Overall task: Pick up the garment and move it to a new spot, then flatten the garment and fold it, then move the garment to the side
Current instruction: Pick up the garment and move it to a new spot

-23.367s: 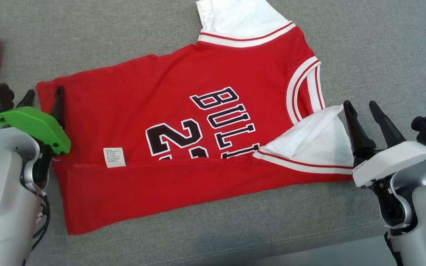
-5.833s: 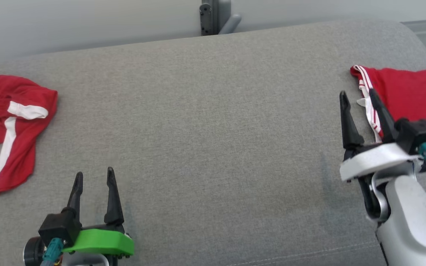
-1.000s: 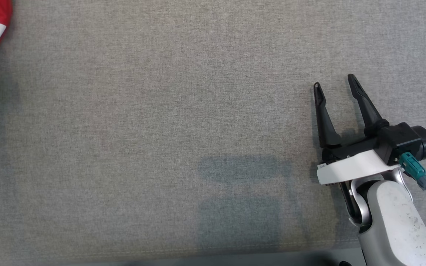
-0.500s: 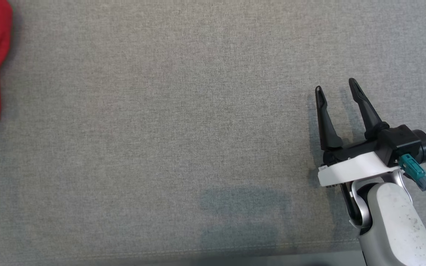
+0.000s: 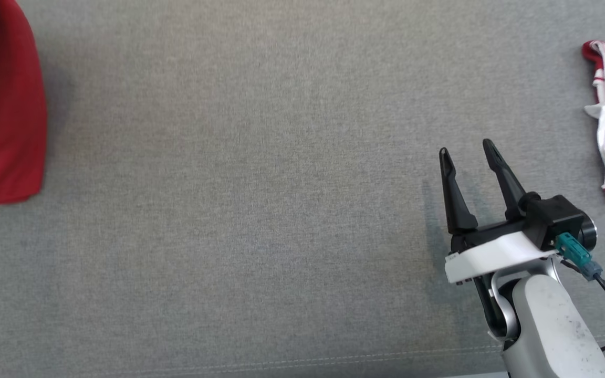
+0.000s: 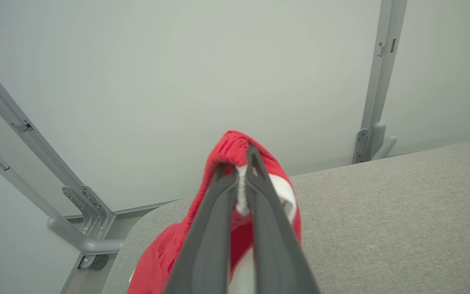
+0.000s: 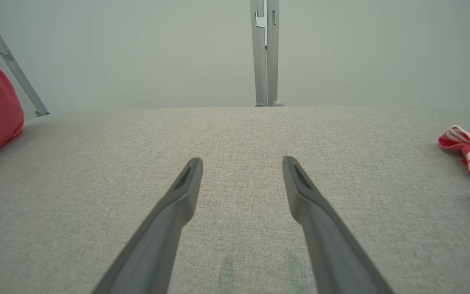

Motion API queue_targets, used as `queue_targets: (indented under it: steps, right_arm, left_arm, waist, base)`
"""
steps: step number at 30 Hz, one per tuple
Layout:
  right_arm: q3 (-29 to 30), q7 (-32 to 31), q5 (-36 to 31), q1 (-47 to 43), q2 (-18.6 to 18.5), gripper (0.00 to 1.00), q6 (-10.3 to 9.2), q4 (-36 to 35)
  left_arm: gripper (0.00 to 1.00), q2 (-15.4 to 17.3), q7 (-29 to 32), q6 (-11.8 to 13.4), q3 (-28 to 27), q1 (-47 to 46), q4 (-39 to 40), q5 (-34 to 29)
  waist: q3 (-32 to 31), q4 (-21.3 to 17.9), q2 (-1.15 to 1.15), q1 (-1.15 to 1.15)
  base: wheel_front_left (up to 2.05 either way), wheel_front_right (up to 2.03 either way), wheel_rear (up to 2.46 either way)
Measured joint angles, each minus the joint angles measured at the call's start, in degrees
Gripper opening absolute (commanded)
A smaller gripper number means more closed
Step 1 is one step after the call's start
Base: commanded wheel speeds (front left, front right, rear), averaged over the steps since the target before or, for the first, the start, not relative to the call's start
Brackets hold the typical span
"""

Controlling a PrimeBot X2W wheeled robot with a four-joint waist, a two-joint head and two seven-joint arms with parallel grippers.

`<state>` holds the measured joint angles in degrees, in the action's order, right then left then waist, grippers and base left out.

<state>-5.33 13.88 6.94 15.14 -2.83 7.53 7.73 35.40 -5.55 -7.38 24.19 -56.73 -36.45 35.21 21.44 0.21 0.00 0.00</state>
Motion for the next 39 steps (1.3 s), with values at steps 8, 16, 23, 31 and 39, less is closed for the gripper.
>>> queue_targets:
  steps: [8,16,23,31,39]
  right_arm:
    - [-0.6,0.8,3.0,-1.7,0.0,1.0,0.0,2.9]
    - [-1.2,1.1,5.5,-2.5,0.0,1.0,0.0,3.8]
    - [-0.7,1.1,6.4,-3.2,0.0,1.0,0.0,3.0]
    - [0.0,1.1,6.5,-3.4,0.0,1.0,-0.01,2.8]
    - [1.2,1.1,5.3,-4.0,0.0,1.0,-0.01,3.1]
  left_arm:
    - [0.0,-1.8,6.0,0.0,4.9,-2.1,7.6,-1.8]
    - [0.0,-7.3,10.9,3.9,7.7,-4.5,15.4,-3.0]
    - [0.0,-15.8,10.3,6.8,8.5,-2.2,21.2,1.0]
    - [0.0,-19.2,3.6,8.4,8.5,13.5,17.4,5.6]
    - [0.0,-19.7,-5.2,9.4,5.8,25.1,5.1,8.8]
  waist:
    - [-6.9,-1.7,0.0,0.0]
    - [-12.0,-5.5,0.0,0.0]
    - [-13.2,-8.9,0.0,0.0]
    - [-11.1,-9.0,0.0,0.0]
    - [-10.5,-7.5,0.0,0.0]
  base:
    - [0.0,0.0,0.0]
    - [0.0,0.0,0.0]
    - [0.0,0.0,0.0]
    - [0.0,0.0,0.0]
    - [0.0,0.0,0.0]
